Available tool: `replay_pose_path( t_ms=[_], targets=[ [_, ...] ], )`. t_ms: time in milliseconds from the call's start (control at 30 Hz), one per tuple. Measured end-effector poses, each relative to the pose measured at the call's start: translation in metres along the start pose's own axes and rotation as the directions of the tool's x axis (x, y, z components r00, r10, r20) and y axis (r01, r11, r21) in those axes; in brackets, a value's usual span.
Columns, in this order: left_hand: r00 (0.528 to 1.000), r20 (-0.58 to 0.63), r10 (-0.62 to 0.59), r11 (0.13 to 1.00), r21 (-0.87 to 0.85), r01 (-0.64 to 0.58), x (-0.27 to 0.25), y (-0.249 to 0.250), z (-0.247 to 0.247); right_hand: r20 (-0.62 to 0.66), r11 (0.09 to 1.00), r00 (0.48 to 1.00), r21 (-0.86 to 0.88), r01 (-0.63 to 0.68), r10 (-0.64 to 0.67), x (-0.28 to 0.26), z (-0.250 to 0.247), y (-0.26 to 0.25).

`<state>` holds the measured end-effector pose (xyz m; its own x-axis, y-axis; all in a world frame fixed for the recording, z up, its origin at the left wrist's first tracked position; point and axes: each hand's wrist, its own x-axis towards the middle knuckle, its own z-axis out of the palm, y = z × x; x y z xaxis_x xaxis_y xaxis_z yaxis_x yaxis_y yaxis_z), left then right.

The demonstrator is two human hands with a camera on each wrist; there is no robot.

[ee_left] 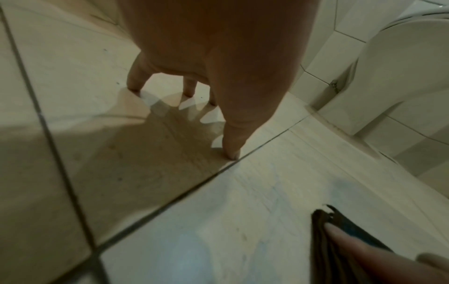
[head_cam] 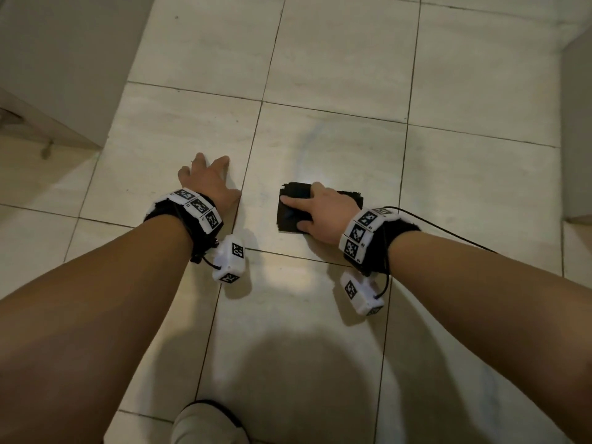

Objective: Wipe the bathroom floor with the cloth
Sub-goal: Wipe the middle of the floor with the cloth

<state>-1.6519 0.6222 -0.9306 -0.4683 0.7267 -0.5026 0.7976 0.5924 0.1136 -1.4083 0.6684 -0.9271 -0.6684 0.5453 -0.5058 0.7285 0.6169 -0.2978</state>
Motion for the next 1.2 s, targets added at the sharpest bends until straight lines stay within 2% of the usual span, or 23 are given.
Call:
replay_pose_path(
  t_ms=[233,400,567,800,967,1067,1200],
  targets=[
    [0.999,-0.046,-0.001,0.996,-0.085,-0.003,0.000,-0.004,-0.004,-0.098,0.999,0.994,0.024,-0.041,0.044,0.007,0.007,-0.001],
    [0.999,-0.010,-0.052,0.998,0.020,0.052,0.014,-0.013,-0.004,-0.163,0.981,0.971,0.113,-0.155,0.172,0.039,-0.016,0.027],
    [1.000,0.011,-0.027,0.997,0.079,0.027,0.025,-0.016,0.002,-0.169,0.945,0.937,0.179,-0.275,0.305,0.070,-0.046,0.058],
    [1.000,0.010,-0.008,0.996,0.088,0.007,0.027,-0.019,0.007,-0.192,0.896,0.888,0.251,-0.366,0.417,0.105,-0.081,0.073],
    [1.000,0.012,-0.014,0.998,0.068,0.014,0.029,-0.018,0.007,-0.189,0.923,0.911,0.197,-0.331,0.367,0.101,-0.081,0.067],
    [1.000,0.016,-0.016,0.997,0.075,0.015,0.026,-0.014,0.003,-0.125,0.956,0.953,0.135,-0.260,0.277,0.086,-0.076,0.053],
    [1.000,-0.004,-0.010,0.994,0.106,0.010,0.024,-0.013,0.000,-0.092,0.992,0.988,0.009,-0.123,0.123,0.056,-0.039,0.017]
  ],
)
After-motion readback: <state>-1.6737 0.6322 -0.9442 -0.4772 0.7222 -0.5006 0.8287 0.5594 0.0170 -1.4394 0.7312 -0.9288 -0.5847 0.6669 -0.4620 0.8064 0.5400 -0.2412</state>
